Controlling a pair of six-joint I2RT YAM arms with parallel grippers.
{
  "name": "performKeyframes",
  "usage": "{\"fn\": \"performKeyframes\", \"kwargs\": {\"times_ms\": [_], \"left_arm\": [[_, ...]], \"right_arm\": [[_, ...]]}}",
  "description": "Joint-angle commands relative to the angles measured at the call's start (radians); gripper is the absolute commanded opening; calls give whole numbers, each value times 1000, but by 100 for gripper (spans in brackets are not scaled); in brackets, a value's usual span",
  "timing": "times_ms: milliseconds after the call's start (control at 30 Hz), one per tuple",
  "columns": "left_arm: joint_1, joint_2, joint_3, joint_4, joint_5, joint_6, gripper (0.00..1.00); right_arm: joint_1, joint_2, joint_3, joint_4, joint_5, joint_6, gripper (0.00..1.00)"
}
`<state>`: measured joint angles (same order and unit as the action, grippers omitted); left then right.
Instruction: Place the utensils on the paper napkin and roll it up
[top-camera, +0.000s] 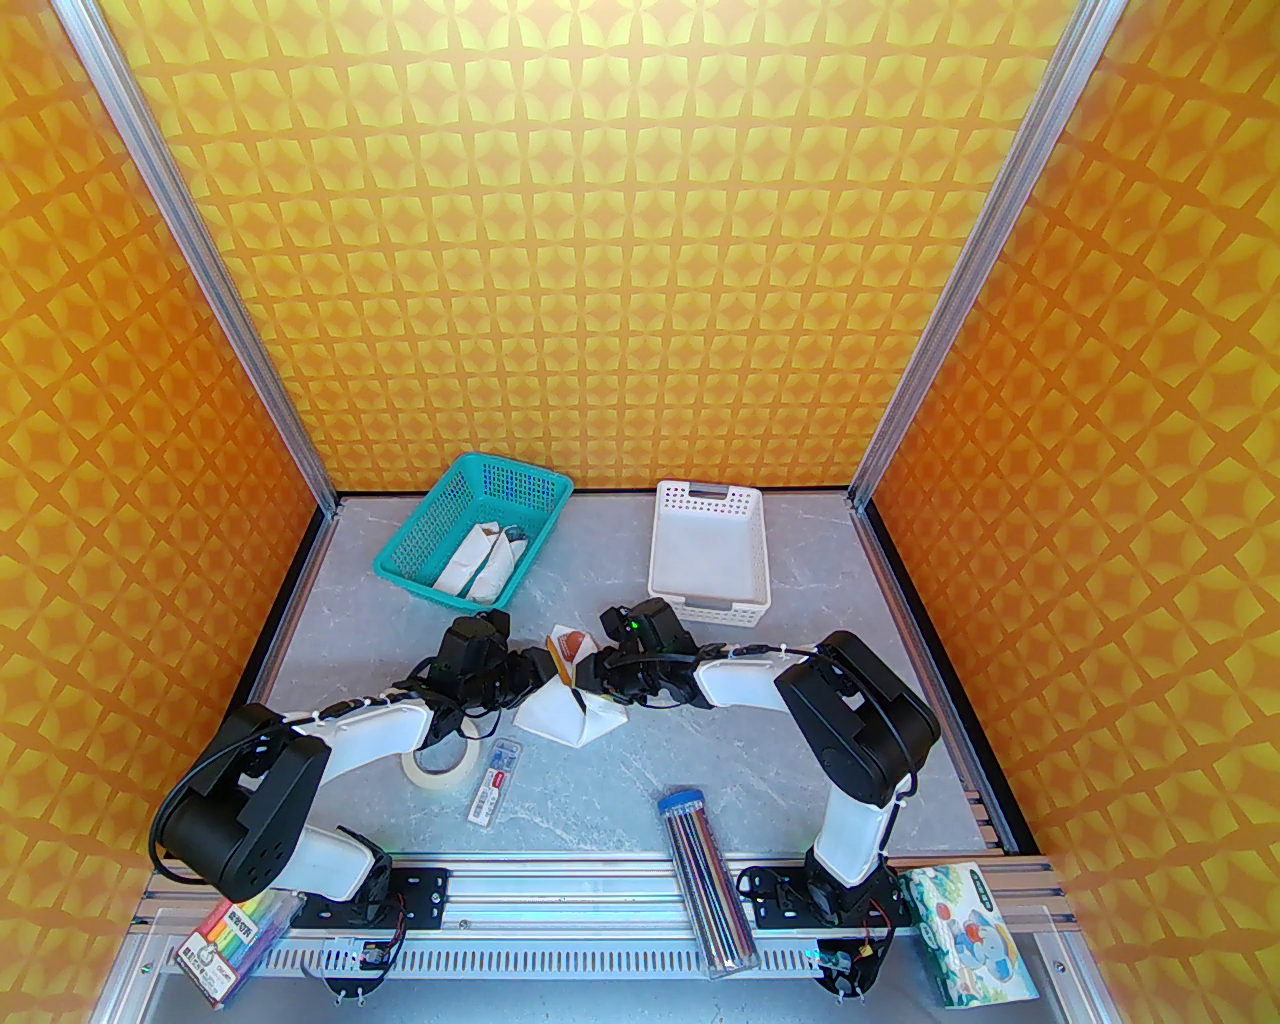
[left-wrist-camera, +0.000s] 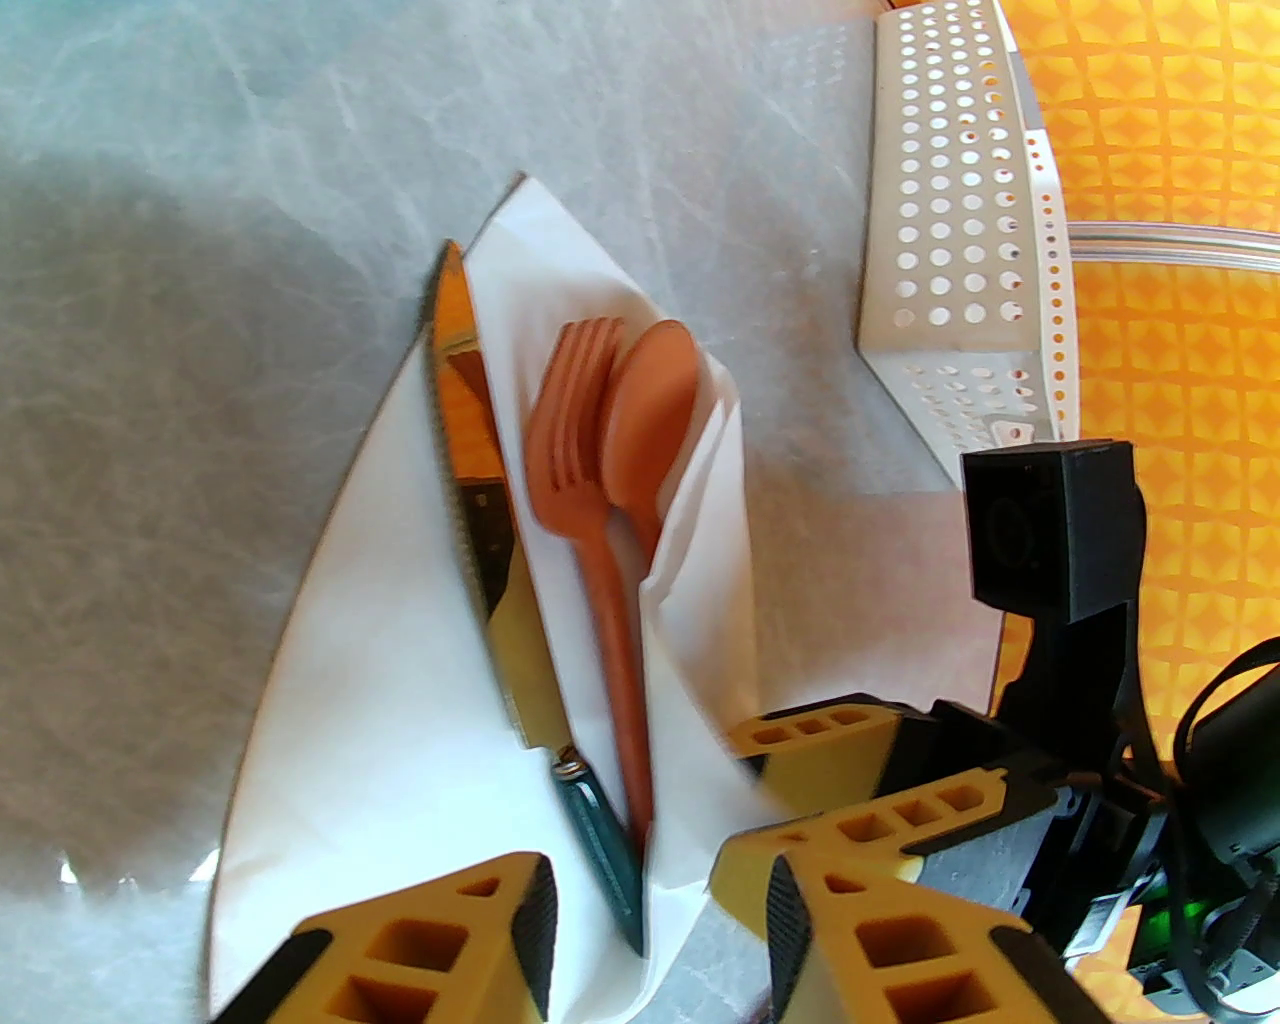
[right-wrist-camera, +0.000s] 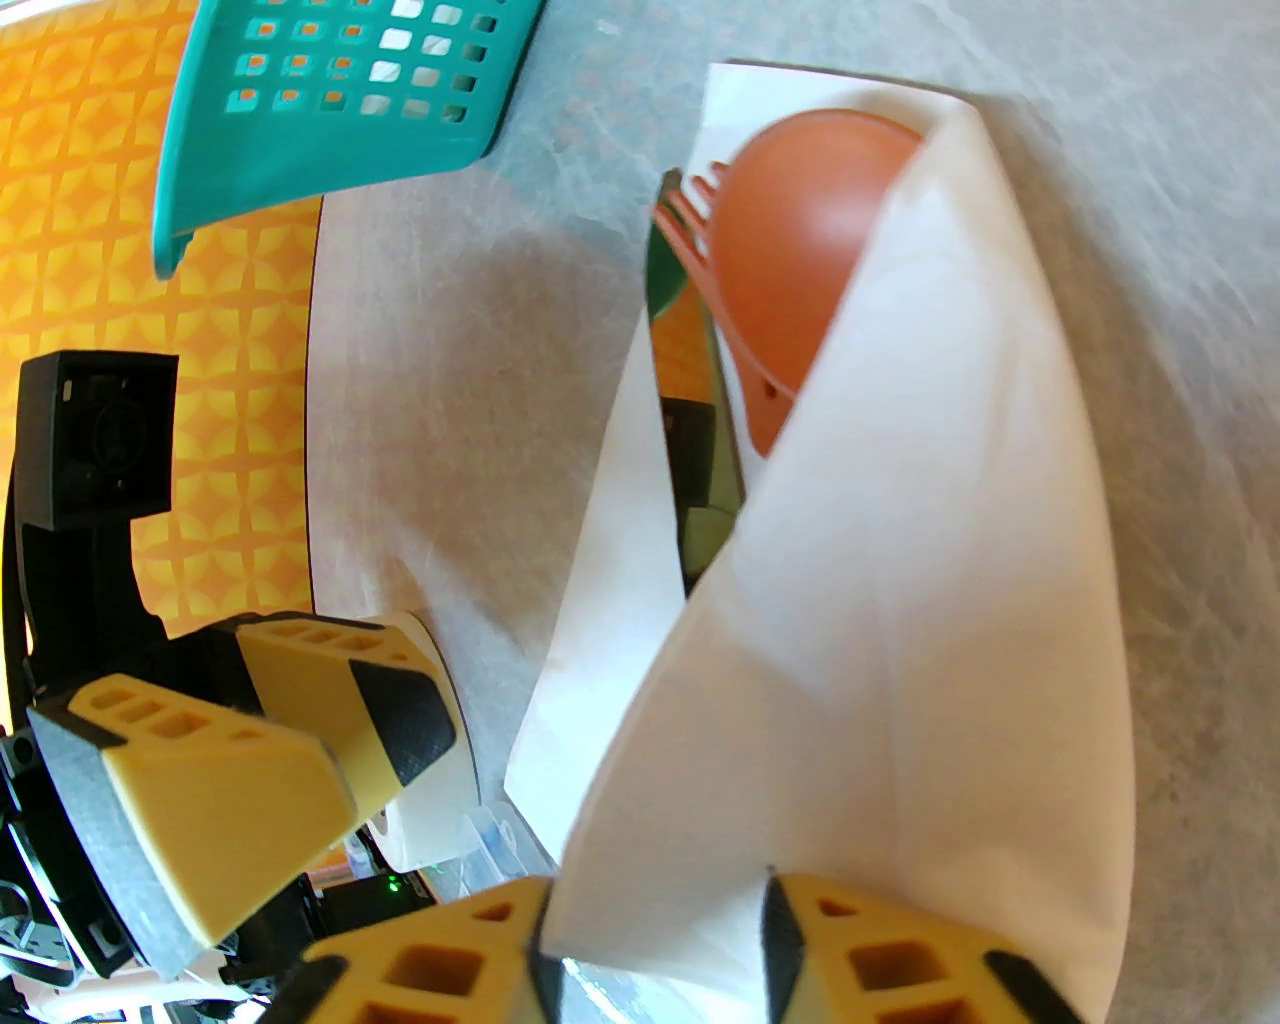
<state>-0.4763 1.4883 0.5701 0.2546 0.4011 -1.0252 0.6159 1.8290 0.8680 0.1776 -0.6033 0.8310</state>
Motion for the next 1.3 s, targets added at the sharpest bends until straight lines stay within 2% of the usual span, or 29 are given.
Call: {"fn": "performKeyframes", "kwargs": {"times_ms": [0,167,467,567,1267], "left_arm": [[7,28,0,52,41,-31,43],[5,63,2,90,59,-54,43],[-2,104,9,99,61,-62,43],[-10,118,20,95,60,-57,42],[-55,220,86,116,53,-80,40]], "right_arm": [[7,22,-17,37,-15,10,46],[7,22,-23,54,-19,14,45],[8,29,-29,55,-12,14,20],[7,33,-26,46,-10,10,15],[8,42,-15,28,-9,1,13]]}}
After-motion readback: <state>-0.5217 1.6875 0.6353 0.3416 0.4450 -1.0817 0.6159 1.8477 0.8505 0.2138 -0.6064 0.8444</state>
